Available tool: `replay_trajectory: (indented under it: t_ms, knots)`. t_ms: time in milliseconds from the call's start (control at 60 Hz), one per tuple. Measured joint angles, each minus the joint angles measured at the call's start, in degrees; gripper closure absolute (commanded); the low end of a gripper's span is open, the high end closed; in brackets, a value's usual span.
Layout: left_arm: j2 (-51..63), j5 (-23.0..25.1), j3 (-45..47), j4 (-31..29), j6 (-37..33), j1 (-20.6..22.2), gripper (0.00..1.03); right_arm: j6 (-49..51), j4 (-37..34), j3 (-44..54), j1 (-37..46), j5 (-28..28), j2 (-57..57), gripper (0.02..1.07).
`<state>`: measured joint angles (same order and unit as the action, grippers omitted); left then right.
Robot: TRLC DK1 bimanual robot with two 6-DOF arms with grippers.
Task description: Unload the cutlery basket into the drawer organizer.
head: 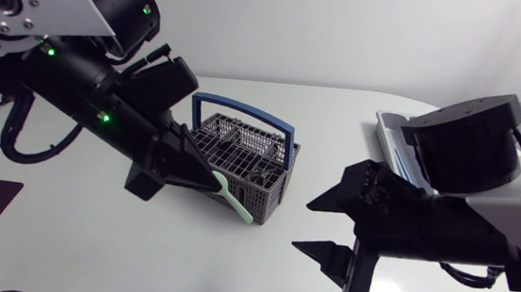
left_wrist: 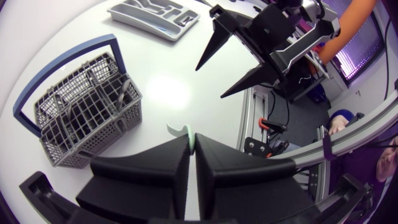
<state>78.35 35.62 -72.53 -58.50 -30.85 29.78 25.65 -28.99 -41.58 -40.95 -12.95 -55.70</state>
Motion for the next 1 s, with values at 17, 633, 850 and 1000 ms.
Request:
replay_trajectory:
  t_ms: [17,633,850,1000]
  knots:
    - [0.0,0.04,0.37,0.52,-0.33,0.39,0.97,0.0,-0.02,0.0,0.0,-0.28,0.04,0.31]
    - [-0.63,6.19,4.37,4.74,-8.04,9.35,0.9,0.02,-0.31,0.0,-2.47,-9.29,0.57,0.33]
    - [-0.63,6.19,4.35,6.14,-8.02,10.95,0.9,0.02,-0.28,-0.55,-3.13,-11.56,0.52,0.52]
    - [-0.2,6.19,4.35,7.19,-8.0,11.41,0.9,0.04,0.63,-0.85,-3.69,-12.57,-0.55,0.54]
